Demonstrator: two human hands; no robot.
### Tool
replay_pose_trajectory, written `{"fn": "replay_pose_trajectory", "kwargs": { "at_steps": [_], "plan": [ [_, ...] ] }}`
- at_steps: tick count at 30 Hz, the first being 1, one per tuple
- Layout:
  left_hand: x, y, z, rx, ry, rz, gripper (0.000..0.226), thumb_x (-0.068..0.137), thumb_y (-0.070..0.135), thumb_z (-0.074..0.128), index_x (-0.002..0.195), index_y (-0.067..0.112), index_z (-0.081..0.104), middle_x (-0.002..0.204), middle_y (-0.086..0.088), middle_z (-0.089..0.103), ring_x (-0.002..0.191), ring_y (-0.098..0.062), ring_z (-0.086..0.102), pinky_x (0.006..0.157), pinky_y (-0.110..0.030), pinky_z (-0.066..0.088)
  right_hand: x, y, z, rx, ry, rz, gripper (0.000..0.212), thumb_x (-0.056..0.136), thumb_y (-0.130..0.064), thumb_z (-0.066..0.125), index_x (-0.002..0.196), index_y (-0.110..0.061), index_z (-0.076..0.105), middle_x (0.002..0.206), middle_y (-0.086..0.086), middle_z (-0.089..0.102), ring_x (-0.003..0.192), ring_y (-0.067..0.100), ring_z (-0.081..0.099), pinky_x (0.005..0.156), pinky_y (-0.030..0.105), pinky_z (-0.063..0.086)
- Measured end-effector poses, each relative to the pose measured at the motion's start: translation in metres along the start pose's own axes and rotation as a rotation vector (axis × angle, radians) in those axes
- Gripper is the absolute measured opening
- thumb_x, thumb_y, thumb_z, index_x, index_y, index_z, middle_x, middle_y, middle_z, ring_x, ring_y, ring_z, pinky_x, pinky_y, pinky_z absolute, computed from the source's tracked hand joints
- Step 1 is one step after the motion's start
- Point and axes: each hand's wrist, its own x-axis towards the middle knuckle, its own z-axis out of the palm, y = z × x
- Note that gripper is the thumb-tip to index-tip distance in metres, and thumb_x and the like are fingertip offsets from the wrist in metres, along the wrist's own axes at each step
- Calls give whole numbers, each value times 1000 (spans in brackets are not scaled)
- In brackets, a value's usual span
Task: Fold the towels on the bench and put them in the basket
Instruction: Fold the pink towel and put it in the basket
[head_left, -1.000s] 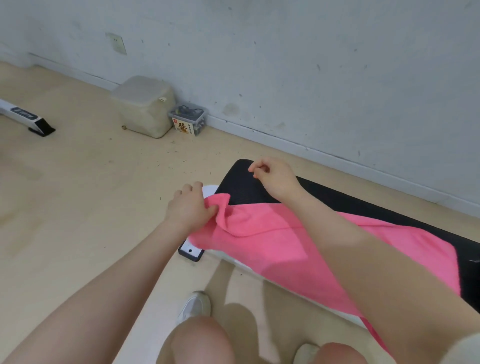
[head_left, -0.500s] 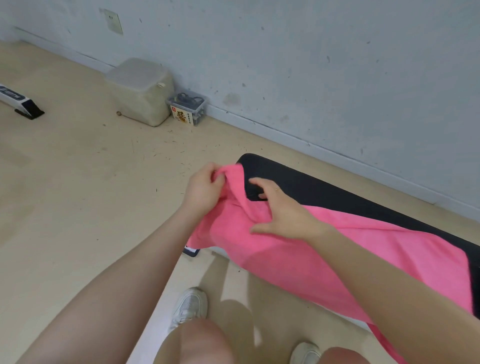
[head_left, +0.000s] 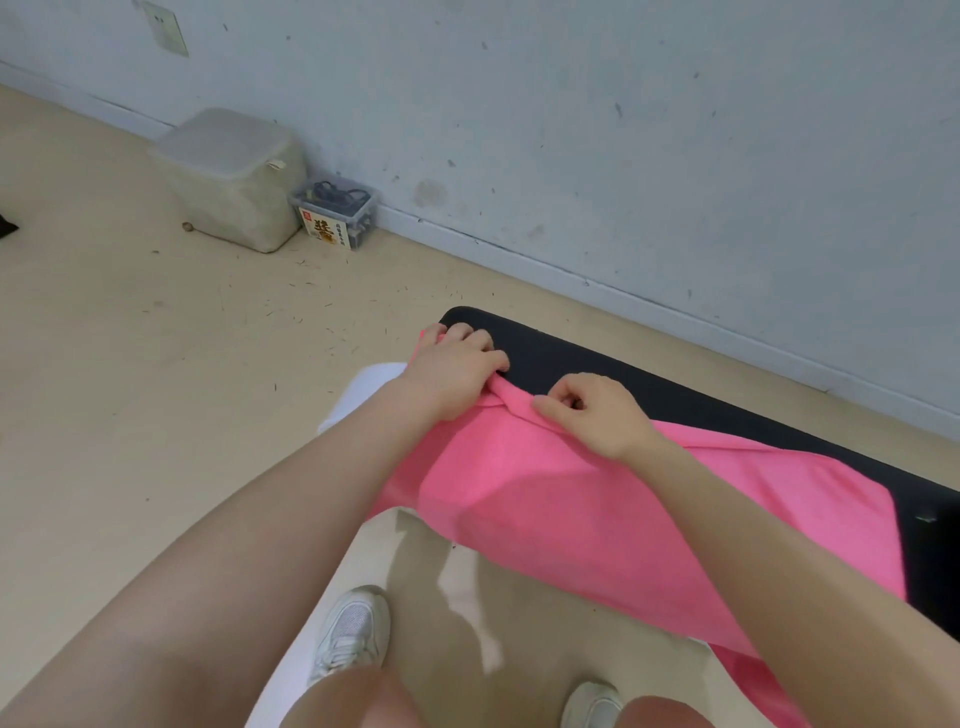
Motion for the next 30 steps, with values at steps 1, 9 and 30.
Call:
{"fn": "replay_pose_trajectory", "kwargs": {
  "at_steps": [1,9,30],
  "plan": [
    [4,0,-4,39,15,-2,31,94,39,45,120,26,55,124,0,49,124,-24,36,106,-40,20,0,3,-2,11,-13,7,17,86,-35,59,71,-27,56,82,-6,64,84,18,59,82,37,47],
    [32,-6,-29,84,133,-58,19,87,7,41,105,9,47,104,-12,61,96,-30,53,76,-34,31,27,7,-20,6,234,-19,7,92,-18,50,88,-15,55,79,6,63,79,29,57,71,43,49],
    [49,170,28,-41,-47,291,70,94,57,20,151,20,2,158,-1,-12,146,-18,-9,118,-34,-4,-109,185,-56,-114,324,711,40,95,-34,48,130,-14,49,140,13,37,129,33,33,107,45,27]
  ]
}}
